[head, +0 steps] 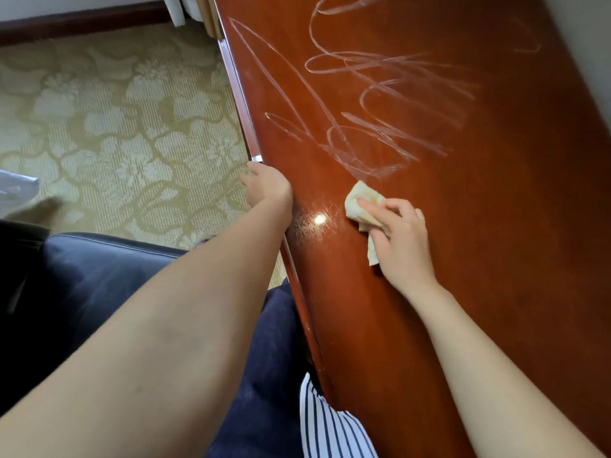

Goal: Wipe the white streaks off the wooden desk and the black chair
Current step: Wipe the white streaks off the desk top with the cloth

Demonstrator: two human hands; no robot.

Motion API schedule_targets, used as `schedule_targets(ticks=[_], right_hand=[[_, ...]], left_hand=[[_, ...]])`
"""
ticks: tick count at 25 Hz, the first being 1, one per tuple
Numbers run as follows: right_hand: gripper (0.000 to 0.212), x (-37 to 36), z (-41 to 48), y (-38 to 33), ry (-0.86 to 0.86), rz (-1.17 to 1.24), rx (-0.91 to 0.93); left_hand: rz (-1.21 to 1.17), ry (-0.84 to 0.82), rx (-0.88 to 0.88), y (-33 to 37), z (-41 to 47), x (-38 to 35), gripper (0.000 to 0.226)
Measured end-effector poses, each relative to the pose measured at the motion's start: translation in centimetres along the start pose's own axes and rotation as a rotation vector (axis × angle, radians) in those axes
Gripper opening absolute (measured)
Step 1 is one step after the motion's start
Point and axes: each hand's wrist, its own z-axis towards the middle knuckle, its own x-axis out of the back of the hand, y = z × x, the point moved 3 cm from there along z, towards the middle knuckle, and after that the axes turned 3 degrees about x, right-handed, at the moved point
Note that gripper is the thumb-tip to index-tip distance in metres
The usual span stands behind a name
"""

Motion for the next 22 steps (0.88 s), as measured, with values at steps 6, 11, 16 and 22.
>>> schedule_targets(ticks=[6,11,16,22], right_hand=[[0.036,-1.0,6.0,-2.0,0.101,0.054,-0.117],[0.040,-2.5,11.6,-6.4,-0.050,0.042,0.053],[0.041,-5.3,15.1,-11.2,-0.211,0.068,0.272],[0.046,-4.9,13.1,-10.2,-0.256,0.117,0.327]], left_hand=[[0.058,0.106,-0.089,0.0,-0.1,-0.1,0.047],[0.139,0.167,-0.083,0.2,0.4,-0.2,0.047],[0.153,0.217,-0.056,0.3,0.6,-0.1,0.049],[0.175,0.209,-0.060,0.4,0.4,0.1,0.048]])
